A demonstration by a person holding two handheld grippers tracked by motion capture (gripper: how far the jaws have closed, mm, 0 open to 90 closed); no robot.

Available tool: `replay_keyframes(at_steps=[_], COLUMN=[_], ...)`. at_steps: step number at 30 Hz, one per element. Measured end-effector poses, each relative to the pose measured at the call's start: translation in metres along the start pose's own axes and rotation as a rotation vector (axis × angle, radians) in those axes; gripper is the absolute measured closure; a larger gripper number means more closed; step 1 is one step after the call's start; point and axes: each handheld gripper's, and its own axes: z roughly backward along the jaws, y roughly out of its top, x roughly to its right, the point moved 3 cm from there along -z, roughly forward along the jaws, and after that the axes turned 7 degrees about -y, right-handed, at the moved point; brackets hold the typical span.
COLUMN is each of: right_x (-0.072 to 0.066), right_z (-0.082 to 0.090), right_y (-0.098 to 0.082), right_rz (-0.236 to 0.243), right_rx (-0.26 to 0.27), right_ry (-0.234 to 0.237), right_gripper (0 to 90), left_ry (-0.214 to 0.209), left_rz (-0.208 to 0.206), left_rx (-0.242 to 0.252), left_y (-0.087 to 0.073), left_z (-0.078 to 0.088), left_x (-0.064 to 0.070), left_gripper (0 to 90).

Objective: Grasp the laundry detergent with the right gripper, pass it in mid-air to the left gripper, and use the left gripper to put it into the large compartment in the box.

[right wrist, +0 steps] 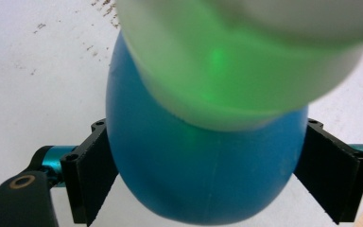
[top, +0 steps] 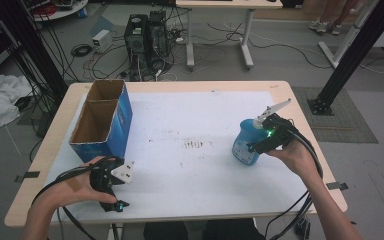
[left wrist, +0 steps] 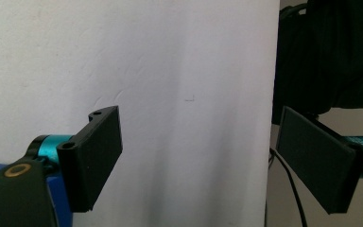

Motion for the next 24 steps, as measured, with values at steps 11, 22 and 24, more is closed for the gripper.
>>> replay_keyframes(at_steps=[11, 22, 24], right_x=[0.0004, -0.0029, -0.0024], right_z=[-0.004, -0.0061, -0.0061], right_y=[-0.004, -0.0043, -0.004], right_rz=[-0.017, -0.017, -0.019], right_rx=[0.009, 0.029, 0.032], right_ry=[0.001, 0.007, 0.005], right_gripper=[13.4, 16.1, 16.2], left_ry=[0.002, 0.003, 0.0], left_rz=[0.005, 0.006, 0.008], left_rx=[0.006, 0.004, 0.008], left_y=[-0.0002, -0.0009, -0.0012], left_z=[-0.0015, -0.0019, -0.0029], left_x=[0.0002, 0.0004, 0.0006], left_gripper=[15.3, 15.3, 15.3])
